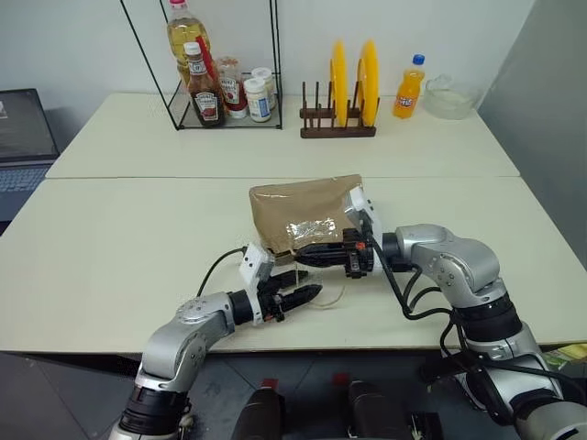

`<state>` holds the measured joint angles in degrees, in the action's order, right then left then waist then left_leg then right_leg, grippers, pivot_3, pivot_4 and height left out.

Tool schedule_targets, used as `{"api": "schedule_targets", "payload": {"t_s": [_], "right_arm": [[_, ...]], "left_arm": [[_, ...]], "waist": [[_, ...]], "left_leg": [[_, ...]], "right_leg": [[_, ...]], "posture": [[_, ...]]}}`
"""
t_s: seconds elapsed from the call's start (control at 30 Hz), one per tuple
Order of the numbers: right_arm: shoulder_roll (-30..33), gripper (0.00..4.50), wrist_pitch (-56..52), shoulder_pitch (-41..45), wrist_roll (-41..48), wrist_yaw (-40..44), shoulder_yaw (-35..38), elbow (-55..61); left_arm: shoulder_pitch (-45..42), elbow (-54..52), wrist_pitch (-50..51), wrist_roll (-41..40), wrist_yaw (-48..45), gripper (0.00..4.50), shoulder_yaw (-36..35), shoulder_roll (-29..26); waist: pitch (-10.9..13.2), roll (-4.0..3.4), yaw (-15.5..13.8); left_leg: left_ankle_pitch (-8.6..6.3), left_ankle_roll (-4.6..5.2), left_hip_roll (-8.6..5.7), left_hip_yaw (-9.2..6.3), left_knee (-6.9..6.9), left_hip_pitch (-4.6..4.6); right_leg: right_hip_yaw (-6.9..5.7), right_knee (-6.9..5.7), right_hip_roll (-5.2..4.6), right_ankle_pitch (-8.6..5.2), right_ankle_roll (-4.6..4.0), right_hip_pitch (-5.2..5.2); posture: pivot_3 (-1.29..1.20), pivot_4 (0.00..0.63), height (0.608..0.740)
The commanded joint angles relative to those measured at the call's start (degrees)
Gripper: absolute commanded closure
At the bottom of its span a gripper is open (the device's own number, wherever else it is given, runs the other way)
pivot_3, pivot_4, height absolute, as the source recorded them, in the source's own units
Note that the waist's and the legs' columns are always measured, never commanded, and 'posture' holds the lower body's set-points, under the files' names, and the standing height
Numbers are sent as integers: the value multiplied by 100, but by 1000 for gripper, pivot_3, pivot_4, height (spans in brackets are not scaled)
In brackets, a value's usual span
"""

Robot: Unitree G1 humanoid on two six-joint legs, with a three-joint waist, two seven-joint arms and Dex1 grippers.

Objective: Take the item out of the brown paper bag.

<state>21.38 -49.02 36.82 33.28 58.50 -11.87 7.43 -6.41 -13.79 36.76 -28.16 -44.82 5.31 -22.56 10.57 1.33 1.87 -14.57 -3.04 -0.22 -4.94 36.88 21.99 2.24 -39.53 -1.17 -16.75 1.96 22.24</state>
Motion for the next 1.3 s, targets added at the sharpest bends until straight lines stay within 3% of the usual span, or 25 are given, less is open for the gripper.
{"api": "schedule_targets", "payload": {"t_s": [0.03, 0.17, 0.63, 1.3], "right_arm": [[-10, 4500, 172, 218, 107, -50, 220, 182], [-68, 4500, 255, 353, 93, -137, 268, 133], [-357, 4500, 1250, 1686, -373, -378, 544, -1304], [-473, 4500, 1651, 1768, -604, -292, 454, -1604]], "left_arm": [[44, -30, -185, 63, -90, 3188, 4, -116], [36, 137, -331, 319, 15, 4474, 120, -169], [198, 826, -975, 1115, 67, 4474, 523, -396], [338, 901, -1182, 1183, 54, 4474, 546, -577]], "waist": [[0, -1, -2], [1, -1, -3], [0, -5, -2], [-2, -9, 17]], "left_leg": [[0, 0, 0, 0, 0, 0], [0, 0, -1, 0, 0, 1], [0, 0, 1, 2, -4, -2], [0, 0, 8, -2, -11, -8]], "right_leg": [[0, 0, 0, 0, 0, 0], [1, 5, -1, 0, 0, -2], [1, 9, -2, 0, 0, -3], [6, 8, -2, 0, -1, -2]], "posture": [[0, 150, 740], [0, 150, 740], [0, 150, 740], [0, 150, 740]]}}
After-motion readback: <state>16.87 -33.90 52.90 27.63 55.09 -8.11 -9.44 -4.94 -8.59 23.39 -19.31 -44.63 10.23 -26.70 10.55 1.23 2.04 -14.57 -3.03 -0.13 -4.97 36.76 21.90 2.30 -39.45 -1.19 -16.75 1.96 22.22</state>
